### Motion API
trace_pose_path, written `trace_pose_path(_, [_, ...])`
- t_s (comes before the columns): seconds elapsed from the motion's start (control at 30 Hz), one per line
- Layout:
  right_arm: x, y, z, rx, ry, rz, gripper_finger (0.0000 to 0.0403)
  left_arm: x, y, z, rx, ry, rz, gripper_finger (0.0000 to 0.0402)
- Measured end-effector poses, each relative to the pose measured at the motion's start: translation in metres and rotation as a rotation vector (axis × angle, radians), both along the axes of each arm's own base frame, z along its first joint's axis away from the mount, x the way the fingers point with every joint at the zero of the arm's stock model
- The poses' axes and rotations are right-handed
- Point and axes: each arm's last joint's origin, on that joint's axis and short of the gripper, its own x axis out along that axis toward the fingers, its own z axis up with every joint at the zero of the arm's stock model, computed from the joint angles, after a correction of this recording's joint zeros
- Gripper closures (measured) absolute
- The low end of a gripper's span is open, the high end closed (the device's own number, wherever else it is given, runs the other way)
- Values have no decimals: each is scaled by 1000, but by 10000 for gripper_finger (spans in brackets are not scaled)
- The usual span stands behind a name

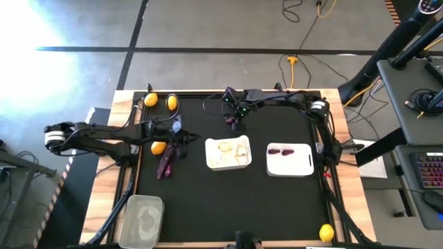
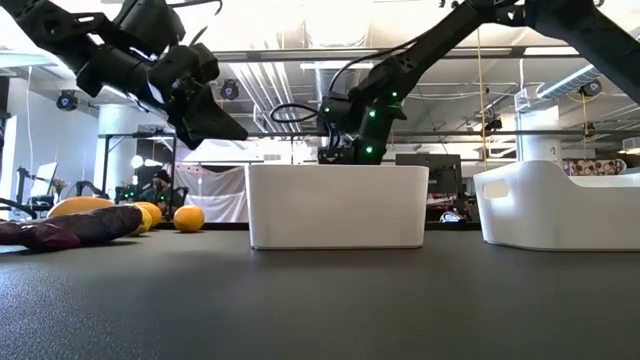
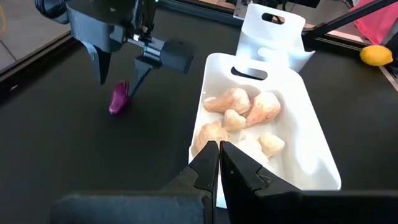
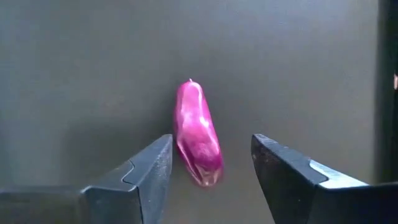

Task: Sort produce into baskets
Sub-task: Put the eggplant into the right white bin

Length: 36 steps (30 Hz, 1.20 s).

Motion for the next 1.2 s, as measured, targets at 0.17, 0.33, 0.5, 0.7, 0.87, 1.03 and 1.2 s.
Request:
trace_pose_path(0.17, [0, 0, -4, 20, 4, 1, 200, 2, 0, -2, -1, 3, 0, 401])
trace_pose_path(0.33, [2, 0, -16, 45, 21, -13, 218, 3, -3, -3, -47, 4, 5, 401])
trace_pose_path(0.5, [3, 0, -21, 56, 30, -21, 245, 6, -15, -3, -42, 3, -37, 401])
trace_pose_path(0.7, [2, 1, -16, 58, 23, -30, 302, 8, -27, -3, -6, 6, -27, 401])
trace_pose_path(0.87, [5, 1, 9, 29, -12, -63, 340, 8, -37, -3, -30, 3, -52, 401])
trace_pose_path(1.03, [5, 17, 66, 47, 14, -92, 336, 9, -50, -3, -74, -2, -88, 401])
trace_pose_path(1.2, [-13, 62, 126, 119, 61, -177, 333, 8, -62, -3, -53, -3, -78, 401])
